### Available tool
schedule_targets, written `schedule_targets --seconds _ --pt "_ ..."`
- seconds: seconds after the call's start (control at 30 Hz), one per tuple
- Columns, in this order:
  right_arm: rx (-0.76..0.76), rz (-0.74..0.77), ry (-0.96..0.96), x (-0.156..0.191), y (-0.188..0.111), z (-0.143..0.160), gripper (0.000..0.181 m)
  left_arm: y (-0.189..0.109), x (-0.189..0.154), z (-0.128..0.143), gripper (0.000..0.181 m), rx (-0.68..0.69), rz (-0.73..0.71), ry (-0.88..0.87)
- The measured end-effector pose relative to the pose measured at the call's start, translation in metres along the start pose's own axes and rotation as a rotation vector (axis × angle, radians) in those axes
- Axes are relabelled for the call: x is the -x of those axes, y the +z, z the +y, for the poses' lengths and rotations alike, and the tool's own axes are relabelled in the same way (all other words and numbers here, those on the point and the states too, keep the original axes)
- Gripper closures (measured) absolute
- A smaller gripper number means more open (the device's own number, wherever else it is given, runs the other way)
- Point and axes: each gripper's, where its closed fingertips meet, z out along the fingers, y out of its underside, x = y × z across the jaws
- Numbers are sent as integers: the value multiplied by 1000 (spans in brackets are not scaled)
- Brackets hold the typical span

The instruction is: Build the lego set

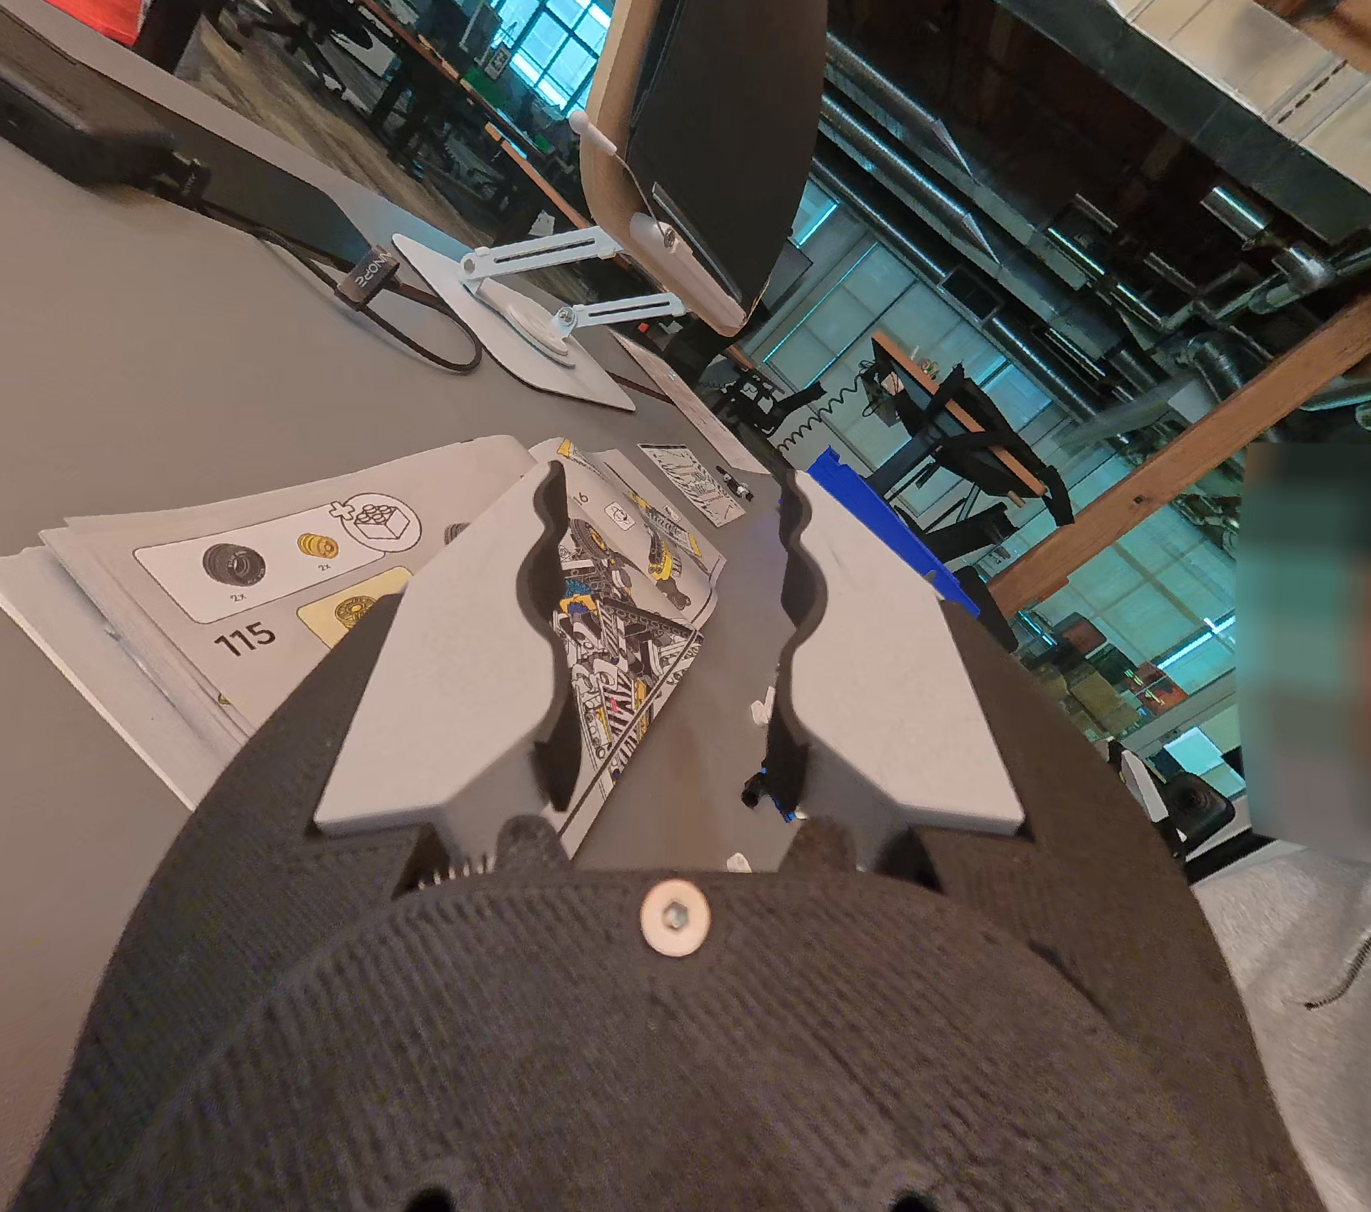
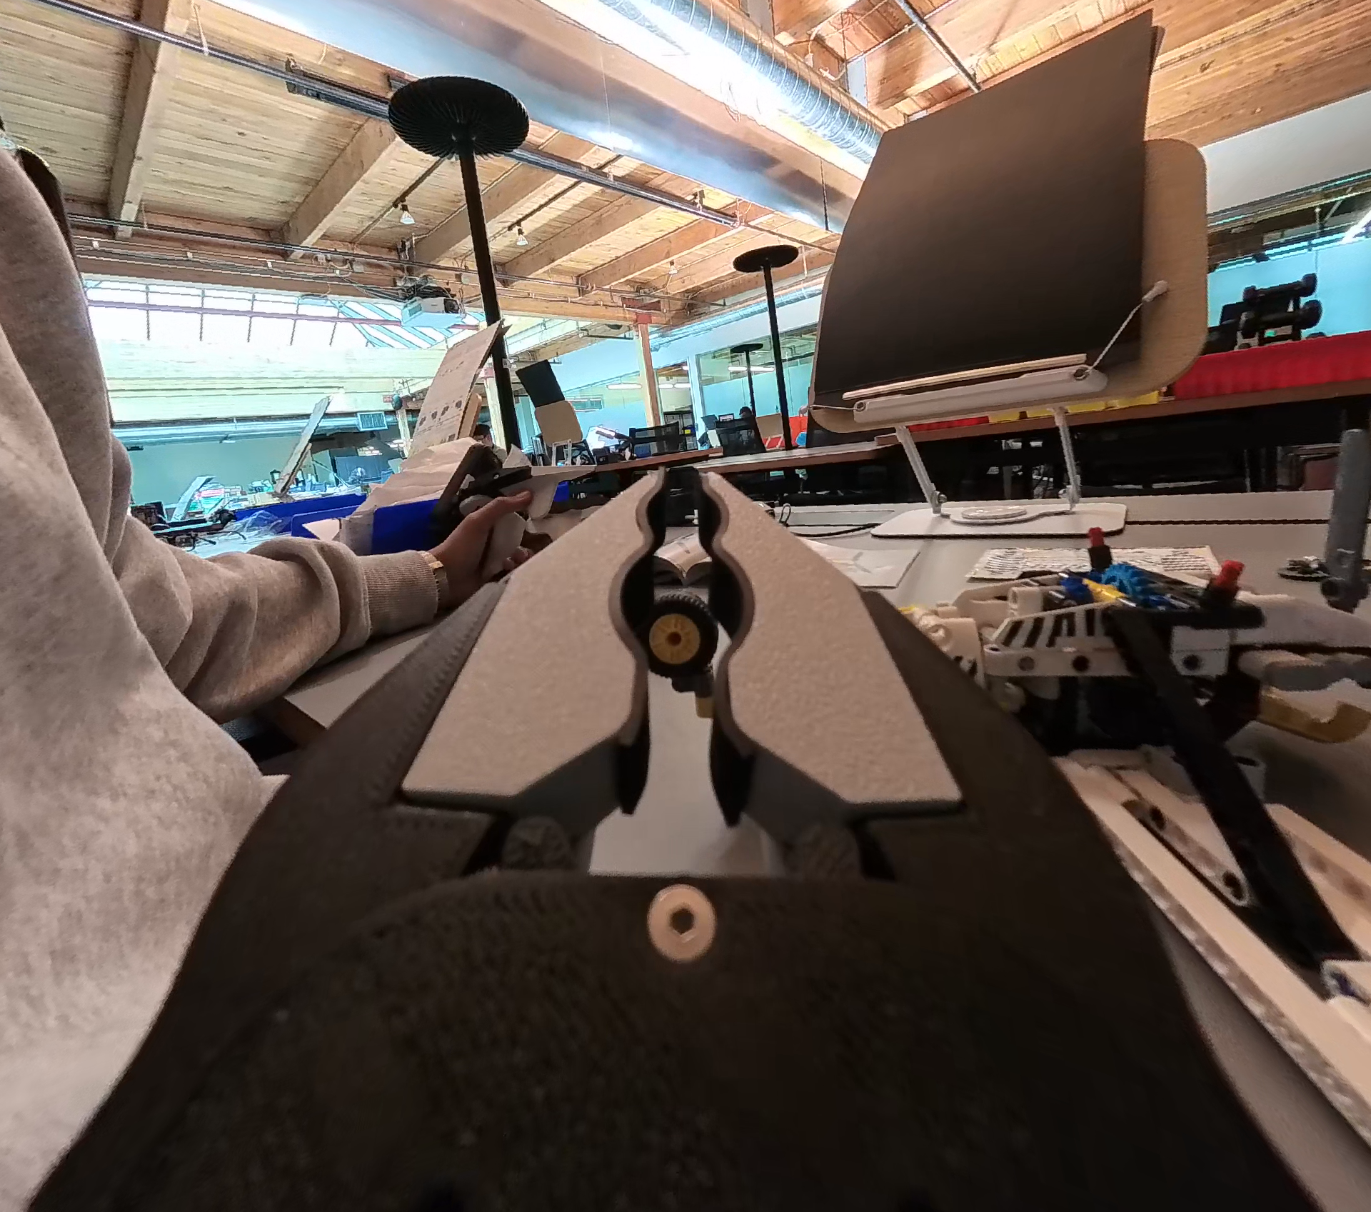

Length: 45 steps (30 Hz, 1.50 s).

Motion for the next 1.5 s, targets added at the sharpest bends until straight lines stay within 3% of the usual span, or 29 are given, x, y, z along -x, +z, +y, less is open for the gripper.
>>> schedule_targets --seconds 1.0,1.33,1.5 --pt "7 23 -18 -7 -3 -1 177 1 1 0 116 -7 -14 1" --pt "35 13 -56 0 1 5 178 8 -7 9 109 43 -39 101" --pt "68 6 -88 5 5 12 178 16 -6 19 101 103 -184 298"
